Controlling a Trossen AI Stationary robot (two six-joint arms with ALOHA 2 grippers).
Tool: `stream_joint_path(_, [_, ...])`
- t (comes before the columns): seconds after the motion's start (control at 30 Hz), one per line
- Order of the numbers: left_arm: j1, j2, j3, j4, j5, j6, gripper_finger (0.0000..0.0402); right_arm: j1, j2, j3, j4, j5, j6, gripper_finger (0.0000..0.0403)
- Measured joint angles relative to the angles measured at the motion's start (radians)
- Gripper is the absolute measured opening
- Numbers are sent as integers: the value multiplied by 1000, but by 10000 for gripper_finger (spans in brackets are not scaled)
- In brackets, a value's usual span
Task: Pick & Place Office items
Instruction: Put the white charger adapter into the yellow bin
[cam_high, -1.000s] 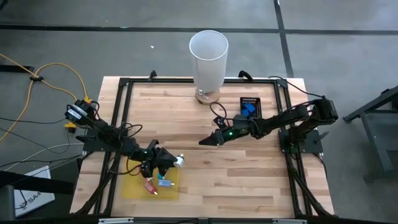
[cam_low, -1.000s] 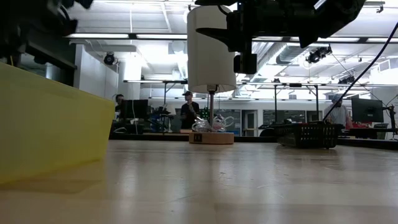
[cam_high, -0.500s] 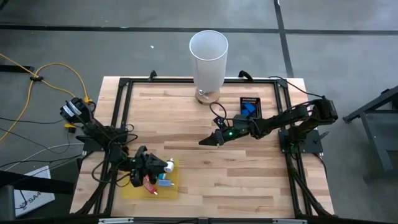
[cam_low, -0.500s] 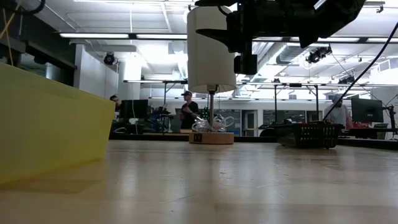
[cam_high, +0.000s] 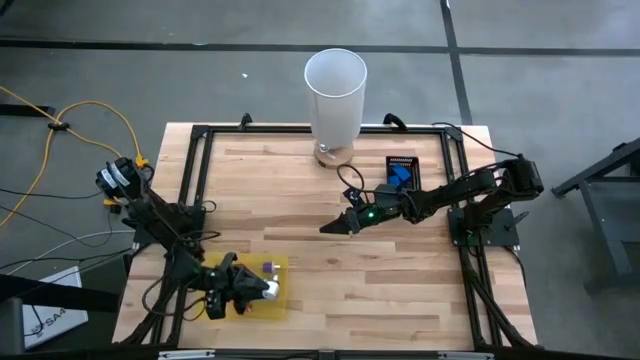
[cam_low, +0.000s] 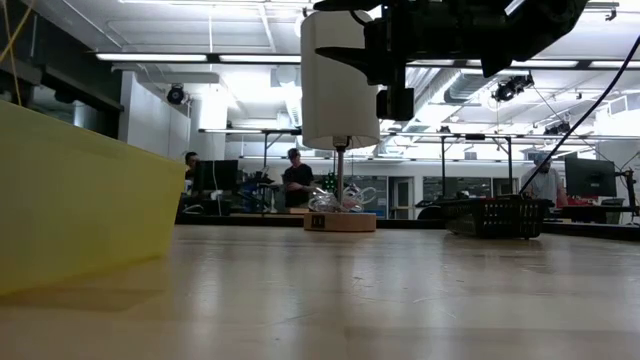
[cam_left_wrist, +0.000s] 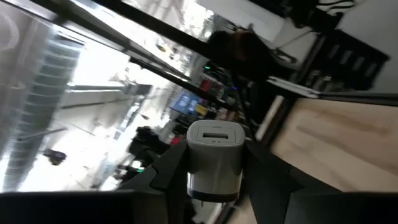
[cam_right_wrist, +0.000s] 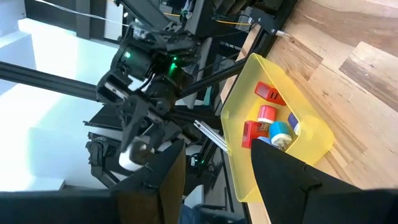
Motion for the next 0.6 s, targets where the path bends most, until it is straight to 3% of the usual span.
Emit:
stream_joint_path(0.33, [-24, 0, 31, -227, -22, -224, 127, 0, 0, 0, 0, 0, 0, 169])
stream_joint_path(0.6, [12, -24, 31, -272, -18, -287, 127, 0, 0, 0, 0, 0, 0, 169])
